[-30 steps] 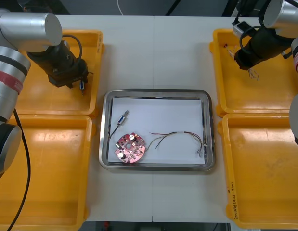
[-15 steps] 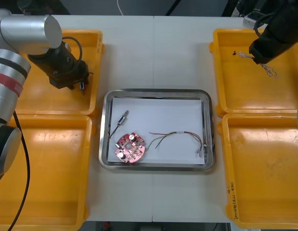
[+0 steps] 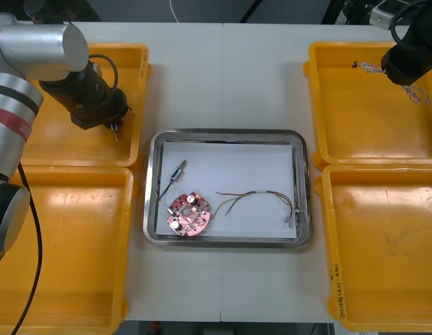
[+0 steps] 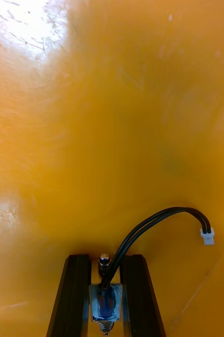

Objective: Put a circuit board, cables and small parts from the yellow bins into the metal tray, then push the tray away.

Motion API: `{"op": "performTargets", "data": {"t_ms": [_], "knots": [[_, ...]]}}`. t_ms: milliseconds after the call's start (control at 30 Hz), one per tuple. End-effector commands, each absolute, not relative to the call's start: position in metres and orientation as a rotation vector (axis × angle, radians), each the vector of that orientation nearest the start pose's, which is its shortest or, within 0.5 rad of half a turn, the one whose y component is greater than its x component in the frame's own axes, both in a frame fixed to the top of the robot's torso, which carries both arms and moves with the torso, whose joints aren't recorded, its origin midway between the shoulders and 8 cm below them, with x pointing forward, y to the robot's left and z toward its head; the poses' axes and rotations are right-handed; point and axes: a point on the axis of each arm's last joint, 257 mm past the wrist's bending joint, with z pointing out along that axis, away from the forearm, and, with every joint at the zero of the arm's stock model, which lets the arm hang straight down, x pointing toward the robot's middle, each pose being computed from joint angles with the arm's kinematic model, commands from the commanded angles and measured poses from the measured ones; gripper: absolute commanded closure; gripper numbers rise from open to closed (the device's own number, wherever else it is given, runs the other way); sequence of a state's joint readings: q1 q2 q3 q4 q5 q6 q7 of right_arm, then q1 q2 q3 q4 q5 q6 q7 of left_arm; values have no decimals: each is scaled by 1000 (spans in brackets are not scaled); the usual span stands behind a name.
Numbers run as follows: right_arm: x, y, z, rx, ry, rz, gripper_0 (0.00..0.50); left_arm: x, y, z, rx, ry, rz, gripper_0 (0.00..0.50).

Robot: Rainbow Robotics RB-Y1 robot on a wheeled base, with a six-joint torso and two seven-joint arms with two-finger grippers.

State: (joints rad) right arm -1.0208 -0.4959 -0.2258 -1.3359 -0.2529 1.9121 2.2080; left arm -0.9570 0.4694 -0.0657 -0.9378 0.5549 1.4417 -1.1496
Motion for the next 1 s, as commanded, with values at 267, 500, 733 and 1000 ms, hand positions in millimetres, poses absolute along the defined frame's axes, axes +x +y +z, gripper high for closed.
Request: {"op": "performTargets", "data": {"t_ms": [267,500,733,1000], "knots": [[544,-315,-41,-885,2343,-397,500,587,307,-162,-422,2671,-247,500],[533,-291,-35,-972,2259,-330,500,567,324,-127,-440,2679,-240,500],[525,-270,-42,-1079,2232,-268,500,543,331,-97,-406,2684,-161,500],[512,-229,-40,-1257,2128,-233,500,531,317,-72,-251,2561,-75,500]]}}
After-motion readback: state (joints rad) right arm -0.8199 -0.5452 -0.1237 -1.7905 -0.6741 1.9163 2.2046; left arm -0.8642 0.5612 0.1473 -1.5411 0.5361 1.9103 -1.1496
